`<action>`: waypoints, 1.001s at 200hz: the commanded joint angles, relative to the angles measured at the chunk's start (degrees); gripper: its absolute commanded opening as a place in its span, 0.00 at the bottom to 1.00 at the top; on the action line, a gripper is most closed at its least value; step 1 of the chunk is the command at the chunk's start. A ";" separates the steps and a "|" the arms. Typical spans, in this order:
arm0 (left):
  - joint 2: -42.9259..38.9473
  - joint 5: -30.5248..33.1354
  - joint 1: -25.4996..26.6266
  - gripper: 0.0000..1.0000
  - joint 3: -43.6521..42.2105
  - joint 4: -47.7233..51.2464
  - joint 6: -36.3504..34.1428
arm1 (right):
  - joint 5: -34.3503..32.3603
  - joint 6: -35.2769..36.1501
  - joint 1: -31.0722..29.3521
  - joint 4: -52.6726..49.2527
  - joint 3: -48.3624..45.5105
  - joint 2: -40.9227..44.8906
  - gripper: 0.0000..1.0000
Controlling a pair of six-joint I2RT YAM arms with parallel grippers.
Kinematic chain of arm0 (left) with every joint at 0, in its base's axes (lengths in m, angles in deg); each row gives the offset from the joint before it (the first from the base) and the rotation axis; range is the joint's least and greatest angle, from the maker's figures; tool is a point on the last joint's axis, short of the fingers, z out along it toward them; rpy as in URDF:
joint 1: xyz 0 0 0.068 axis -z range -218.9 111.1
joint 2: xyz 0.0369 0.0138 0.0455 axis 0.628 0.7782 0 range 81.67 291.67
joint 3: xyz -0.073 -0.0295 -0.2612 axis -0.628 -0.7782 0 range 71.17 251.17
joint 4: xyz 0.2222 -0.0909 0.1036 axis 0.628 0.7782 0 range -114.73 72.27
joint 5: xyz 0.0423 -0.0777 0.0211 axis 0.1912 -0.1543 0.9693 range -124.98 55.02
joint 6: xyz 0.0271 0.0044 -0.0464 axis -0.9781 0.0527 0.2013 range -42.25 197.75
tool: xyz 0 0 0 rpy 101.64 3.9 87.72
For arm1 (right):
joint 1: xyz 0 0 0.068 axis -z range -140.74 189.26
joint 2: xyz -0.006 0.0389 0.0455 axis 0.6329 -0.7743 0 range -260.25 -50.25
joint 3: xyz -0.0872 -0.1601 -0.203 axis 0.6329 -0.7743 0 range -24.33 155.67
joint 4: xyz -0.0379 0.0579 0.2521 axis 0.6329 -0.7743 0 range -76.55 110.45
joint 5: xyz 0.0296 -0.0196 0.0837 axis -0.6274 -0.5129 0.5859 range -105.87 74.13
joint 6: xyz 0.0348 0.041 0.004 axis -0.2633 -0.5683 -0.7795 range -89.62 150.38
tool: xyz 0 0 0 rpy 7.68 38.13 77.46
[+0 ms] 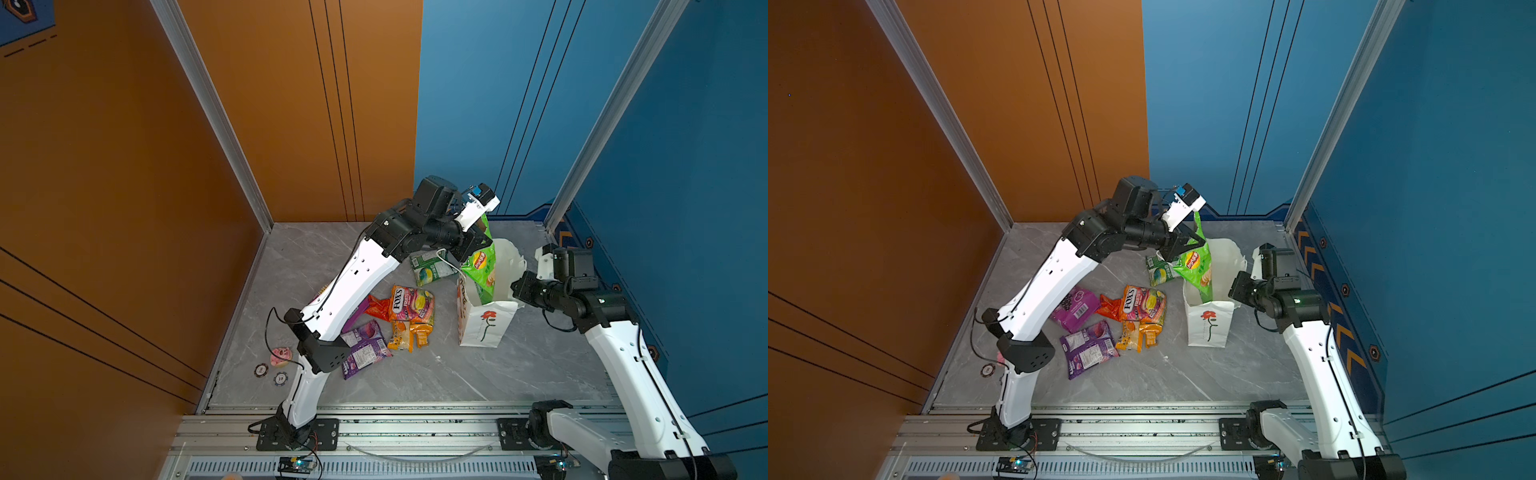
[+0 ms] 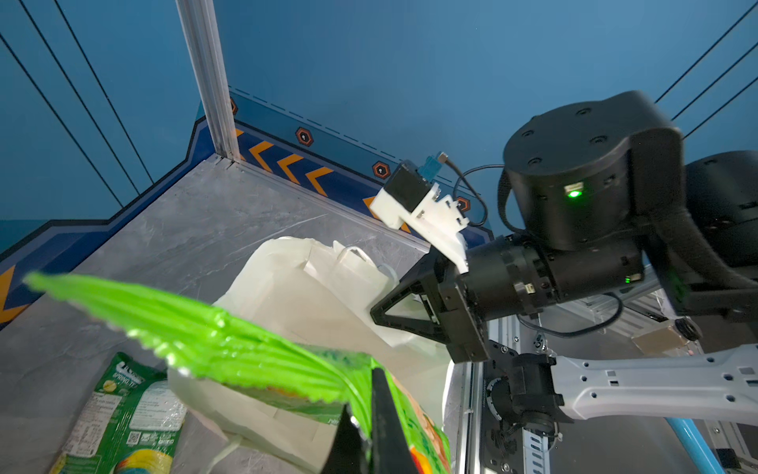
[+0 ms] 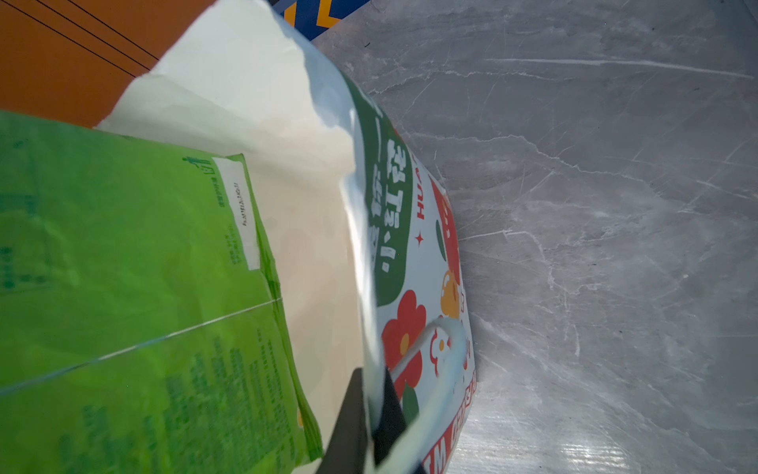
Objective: Place the snacks into the paper bag
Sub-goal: 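Lower the green Lay's bag into the paper bag held by the right gripper, then push the green Lay's bag deeper into the paper bag and open the left gripper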
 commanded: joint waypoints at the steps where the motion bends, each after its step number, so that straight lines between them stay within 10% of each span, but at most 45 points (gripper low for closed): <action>1: 1.35 3.51 0.45 0.00 0.76 0.87 0.26 | -0.50 0.18 -0.47 0.07 0.34 -0.15 0.07; 200: 6.16 19.89 4.19 0.00 3.75 16.07 17.97 | -10.80 -1.82 -11.04 1.28 1.95 -2.72 0.07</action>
